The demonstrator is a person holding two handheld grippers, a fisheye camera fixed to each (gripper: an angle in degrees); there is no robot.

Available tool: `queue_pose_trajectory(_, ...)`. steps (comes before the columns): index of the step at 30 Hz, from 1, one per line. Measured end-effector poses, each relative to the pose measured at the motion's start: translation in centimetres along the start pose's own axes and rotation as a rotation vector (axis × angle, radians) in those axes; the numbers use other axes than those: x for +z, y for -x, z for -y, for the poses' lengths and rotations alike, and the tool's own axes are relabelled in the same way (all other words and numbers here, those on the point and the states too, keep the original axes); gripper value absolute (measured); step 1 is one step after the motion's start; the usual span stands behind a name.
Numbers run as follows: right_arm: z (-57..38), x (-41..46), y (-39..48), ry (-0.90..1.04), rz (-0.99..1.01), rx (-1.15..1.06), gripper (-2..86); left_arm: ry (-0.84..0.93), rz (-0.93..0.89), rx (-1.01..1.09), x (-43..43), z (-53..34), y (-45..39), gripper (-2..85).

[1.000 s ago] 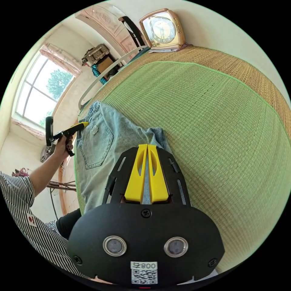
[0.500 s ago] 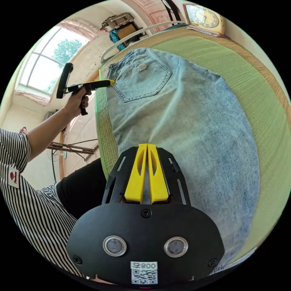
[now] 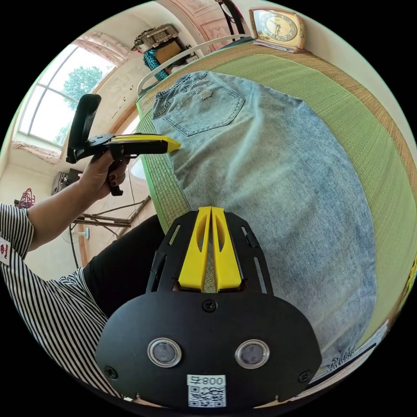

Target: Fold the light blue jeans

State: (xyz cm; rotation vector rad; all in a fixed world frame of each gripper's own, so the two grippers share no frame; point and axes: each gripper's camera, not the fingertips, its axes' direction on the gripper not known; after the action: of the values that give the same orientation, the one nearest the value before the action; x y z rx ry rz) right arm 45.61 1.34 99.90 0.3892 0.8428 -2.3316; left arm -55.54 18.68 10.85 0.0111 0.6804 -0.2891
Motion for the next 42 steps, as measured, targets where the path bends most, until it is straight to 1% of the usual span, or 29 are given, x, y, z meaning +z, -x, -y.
queue_pose_trajectory(1,0.2,-0.4,-0.1,-0.001,0.004,0.009,0.1,-0.033,0.001,-0.011,0.5,-0.1,-0.2,0.1)
queue_pose_trajectory(3,1.3,-2.8,-0.3,0.016,0.022,0.033,0.1,-0.008,0.0,-0.027,1.2,0.3,-0.8,0.1)
queue_pose_trajectory(5,1.1,-5.5,-0.3,-0.024,0.01,0.042,0.1,-0.067,-0.01,0.038,1.3,0.5,-3.0,0.1)
queue_pose_trajectory(6,0.7,-7.1,-0.5,-0.043,0.006,0.062,0.1,-0.065,-0.016,0.058,1.6,0.5,-3.7,0.1)
queue_pose_trajectory(9,-1.0,-9.5,-2.1,-0.042,-0.02,0.146,0.1,0.008,0.013,0.143,4.7,1.0,-6.6,0.1)
queue_pose_trajectory(11,-2.0,-10.0,-3.3,-0.006,-0.045,0.197,0.1,0.141,0.094,0.182,8.6,1.0,-7.5,0.1)
queue_pose_trajectory(12,-2.7,-10.2,-4.1,0.01,-0.049,0.224,0.1,0.112,0.086,0.172,8.8,0.9,-7.4,0.1)
queue_pose_trajectory(14,-3.6,-11.6,-5.3,-0.036,0.004,0.255,0.2,0.134,0.047,0.118,10.2,0.9,-7.3,0.1)
queue_pose_trajectory(16,-3.9,-13.1,-6.4,-0.043,0.046,0.291,0.2,0.131,0.062,0.111,11.0,1.1,-7.9,0.1)
queue_pose_trajectory(20,-4.9,-18.2,-6.9,-0.094,-0.006,0.3,0.1,0.101,0.034,0.181,13.2,2.0,-11.1,0.1)
queue_pose_trajectory(22,-6.6,-20.6,-7.9,-0.124,-0.006,0.328,0.1,0.118,0.031,0.215,15.0,2.4,-12.6,0.1)
queue_pose_trajectory(25,-11.1,-24.6,-11.0,-0.172,-0.027,0.436,0.1,0.2,0.098,0.262,19.2,3.0,-14.4,0.1)
queue_pose_trajectory(27,-15.2,-26.8,-14.3,-0.182,-0.023,0.548,0.1,0.203,0.103,0.256,20.9,3.2,-14.9,0.1)
queue_pose_trajectory(29,-17.9,-28.1,-16.3,-0.191,0.029,0.599,0.2,0.22,0.099,0.234,22.3,3.9,-15.4,0.1)
queue_pose_trajectory(31,-20.2,-30.0,-17.6,-0.23,0.057,0.633,0.2,0.182,0.091,0.242,22.6,4.2,-16.4,0.1)
queue_pose_trajectory(34,-24.2,-33.9,-19.3,-0.316,0.056,0.695,0.5,0.138,0.043,0.278,23.6,5.1,-18.9,0.1)
queue_pose_trajectory(36,-28.6,-37.3,-21.6,-0.409,0.063,0.785,1.1,0.128,-0.005,0.317,24.8,5.8,-20.9,0.1)
queue_pose_trajectory(38,-32.2,-39.5,-23.6,-0.47,0.059,0.874,1.9,0.145,-0.07,0.397,27.3,7.0,-24.4,0.1)
queue_pose_trajectory(42,-39.0,-43.8,-27.6,-0.581,0.042,1.044,6.8,0.186,-0.152,0.511,32.3,8.7,-30.7,0.3)
